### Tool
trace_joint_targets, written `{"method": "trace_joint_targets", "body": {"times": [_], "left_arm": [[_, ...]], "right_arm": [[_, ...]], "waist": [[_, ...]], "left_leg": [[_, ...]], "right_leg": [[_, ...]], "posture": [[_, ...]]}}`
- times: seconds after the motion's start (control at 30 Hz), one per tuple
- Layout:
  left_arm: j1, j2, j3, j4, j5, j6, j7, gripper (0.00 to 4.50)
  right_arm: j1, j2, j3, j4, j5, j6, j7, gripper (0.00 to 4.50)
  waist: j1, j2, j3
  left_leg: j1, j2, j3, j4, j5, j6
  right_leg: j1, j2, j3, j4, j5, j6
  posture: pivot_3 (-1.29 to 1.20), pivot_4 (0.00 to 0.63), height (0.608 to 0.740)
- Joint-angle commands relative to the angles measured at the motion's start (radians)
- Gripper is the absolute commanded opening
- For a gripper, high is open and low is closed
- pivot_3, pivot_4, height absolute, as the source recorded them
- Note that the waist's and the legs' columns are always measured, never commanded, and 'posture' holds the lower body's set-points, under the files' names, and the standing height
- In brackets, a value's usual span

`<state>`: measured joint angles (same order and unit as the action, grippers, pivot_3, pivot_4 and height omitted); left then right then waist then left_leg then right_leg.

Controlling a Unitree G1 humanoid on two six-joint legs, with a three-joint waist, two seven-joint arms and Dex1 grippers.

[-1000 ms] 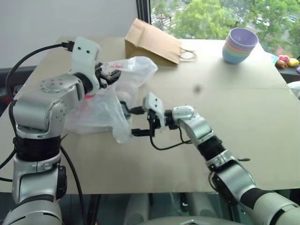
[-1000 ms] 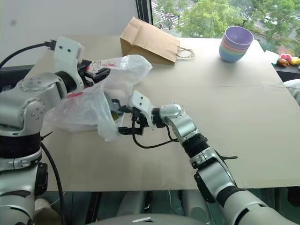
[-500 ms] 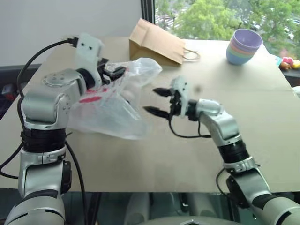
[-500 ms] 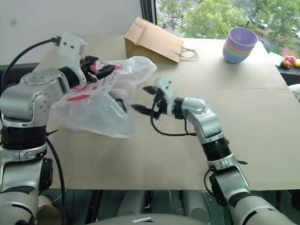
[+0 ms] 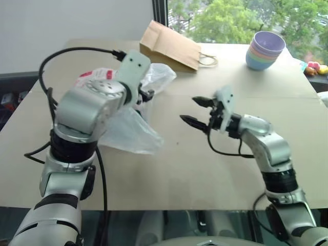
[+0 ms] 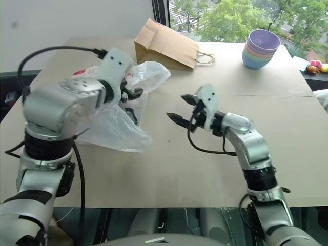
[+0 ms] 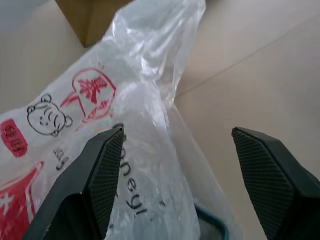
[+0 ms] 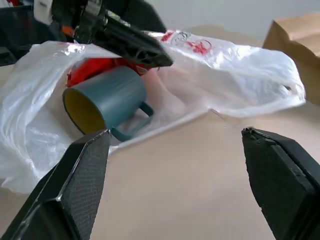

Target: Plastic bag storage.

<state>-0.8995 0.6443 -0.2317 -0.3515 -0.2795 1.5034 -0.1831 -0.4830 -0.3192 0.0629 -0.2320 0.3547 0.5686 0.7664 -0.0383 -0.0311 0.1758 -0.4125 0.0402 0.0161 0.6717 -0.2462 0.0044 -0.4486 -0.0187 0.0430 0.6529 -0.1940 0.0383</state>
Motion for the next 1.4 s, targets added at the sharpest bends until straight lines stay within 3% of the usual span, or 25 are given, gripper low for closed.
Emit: {"method": "trace_joint_targets", "body": {"times": [0.03, 0.13, 0.3, 0.33, 0.37, 0.47, 0.5, 0.6, 0.7, 0.8, 0.93, 1.17, 1.23, 1.3, 1.4], "left_arm": [[0.003, -0.003, -0.064, -0.002, 0.076, -0.011, 0.055, 3.56], [0.01, 0.014, -0.174, 0.039, 0.17, -0.072, 0.11, 3.56], [0.02, 0.006, -0.248, 0.098, 0.265, -0.169, 0.13, 3.56], [0.026, 0.004, -0.257, 0.119, 0.282, -0.198, 0.13, 3.03], [0.03, 0.004, -0.263, 0.136, 0.297, -0.224, 0.127, 2.94], [0.036, -0.001, -0.253, 0.203, 0.341, -0.317, 0.12, 1.56], [0.037, 0.0, -0.249, 0.22, 0.354, -0.34, 0.113, 0.84], [0.04, 0.018, -0.221, 0.276, 0.382, -0.422, 0.088, 0.1], [0.052, 0.032, -0.211, 0.277, 0.418, -0.501, 0.066, 0.1], [0.087, 0.026, -0.135, 0.2, 0.367, -0.573, -0.017, 0.1], [0.192, 0.017, 0.079, -0.056, 0.049, -0.516, -0.323, 0.1], [0.31, 0.173, 0.356, -0.312, -0.384, -0.449, -0.68, 0.1], [0.29, 0.2, 0.356, -0.267, -0.31, -0.486, -0.618, 0.1], [0.252, 0.262, 0.278, -0.186, -0.179, -0.499, -0.539, 0.1], [0.201, 0.272, 0.196, -0.135, -0.058, -0.496, -0.424, 0.82]], "right_arm": [[0.014, -0.032, -0.043, -0.092, 0.045, 0.024, -0.018, 4.23], [0.051, -0.066, -0.073, -0.14, 0.063, 0.04, -0.037, 4.23], [0.089, -0.094, -0.093, -0.184, 0.092, 0.041, -0.046, 4.23], [0.095, -0.099, -0.098, -0.192, 0.099, 0.035, -0.042, 4.23], [0.1, -0.104, -0.101, -0.199, 0.106, 0.027, -0.038, 4.23], [0.126, -0.124, -0.109, -0.23, 0.115, -0.033, -0.008, 4.23], [0.131, -0.129, -0.109, -0.233, 0.111, -0.055, -0.007, 4.23], [0.159, -0.142, -0.131, -0.254, 0.117, -0.133, 0.017, 4.23], [0.179, -0.161, -0.136, -0.237, 0.111, -0.162, 0.022, 4.23], [0.187, -0.171, -0.129, -0.22, 0.105, -0.18, 0.02, 4.23], [0.192, -0.168, -0.108, -0.199, 0.096, -0.212, 0.023, 4.23], [0.168, -0.159, -0.069, -0.143, 0.087, -0.262, 0.049, 4.23], [0.149, -0.154, -0.045, -0.116, 0.067, -0.278, 0.053, 4.23], [0.134, -0.151, -0.034, -0.099, 0.061, -0.288, 0.057, 4.23], [0.113, -0.139, -0.03, -0.074, 0.057, -0.297, 0.054, 4.23]], "waist": [[-0.001, 0.0, 0.0], [0.001, 0.0, 0.0], [0.004, 0.0, 0.0], [0.004, 0.0, 0.0], [0.005, 0.0, 0.0], [0.005, 0.0, 0.0], [0.005, 0.0, 0.0], [0.008, 0.0, 0.0], [0.008, 0.0, 0.0], [0.009, 0.0, 0.0], [0.008, 0.0, 0.0], [0.0, 0.0, 0.0], [0.001, 0.0, 0.0], [0.004, 0.0, 0.0], [0.005, 0.0, 0.0]], "left_leg": [[0.0, 0.0, 0.0, 0.0, 0.0, 0.0], [0.0, 0.0, 0.0, 0.0, 0.0, 0.0], [0.0, 0.0, 0.0, 0.0, 0.0, 0.0], [0.0, 0.0, 0.0, 0.0, 0.0, 0.0], [0.0, 0.0, 0.0, 0.0, 0.0, 0.0], [0.0, 0.0, 0.0, 0.0, 0.0, 0.0], [0.0, 0.0, 0.0, 0.0, 0.0, 0.0], [0.0, 0.0, 0.0, 0.0, 0.0, 0.0], [-0.001, 0.0, 0.0, 0.0, 0.0, 0.0], [-0.001, 0.0, 0.001, 0.0, 0.0, 0.0], [-0.001, 0.0, 0.001, 0.0, 0.0, 0.0], [0.001, 0.001, 0.001, 0.0, 0.0, 0.0], [0.001, 0.001, 0.001, 0.002, 0.0, 0.0], [0.002, 0.001, 0.001, 0.004, 0.0, 0.0], [0.006, 0.0, 0.001, 0.005, 0.0, 0.0]], "right_leg": [[0.0, 0.0, 0.0, 0.0, 0.0, 0.0], [0.0, 0.0, 0.0, 0.0, 0.0, 0.0], [0.0, 0.0, 0.0, 0.0, 0.0, 0.0], [0.0, 0.0, 0.0, 0.0, 0.0, 0.0], [0.0, 0.0, 0.0, 0.0, 0.0, 0.0], [0.0, 0.0, 0.0, 0.0, 0.0, 0.0], [0.0, 0.0, 0.0, -0.001, 0.0, 0.0], [0.0, 0.0, 0.0, -0.001, 0.0, 0.0], [0.0, 0.0, 0.0, -0.001, 0.0, 0.0], [0.0, 0.0, 0.0, -0.001, 0.0, 0.0], [0.0, 0.0, 0.0, -0.001, 0.0, 0.0], [0.0, 0.0, 0.001, 0.0, -0.002, 0.003], [0.001, 0.0, 0.001, 0.0, -0.003, 0.004], [0.003, 0.001, 0.001, 0.001, -0.003, 0.004], [0.006, 0.001, 0.002, 0.001, -0.004, 0.003]], "posture": [[0.0, 0.15, 0.74], [0.0, 0.15, 0.74], [0.0, 0.15, 0.74], [0.0, 0.15, 0.74], [0.0, 0.15, 0.74], [0.0, 0.15, 0.74], [0.0, 0.15, 0.74], [0.0, 0.15, 0.74], [0.0, 0.15, 0.74], [0.0, 0.15, 0.74], [0.0, 0.15, 0.74], [0.0, 0.15, 0.74], [0.0, 0.15, 0.74], [0.0, 0.15, 0.74], [0.0, 0.15, 0.74]]}}
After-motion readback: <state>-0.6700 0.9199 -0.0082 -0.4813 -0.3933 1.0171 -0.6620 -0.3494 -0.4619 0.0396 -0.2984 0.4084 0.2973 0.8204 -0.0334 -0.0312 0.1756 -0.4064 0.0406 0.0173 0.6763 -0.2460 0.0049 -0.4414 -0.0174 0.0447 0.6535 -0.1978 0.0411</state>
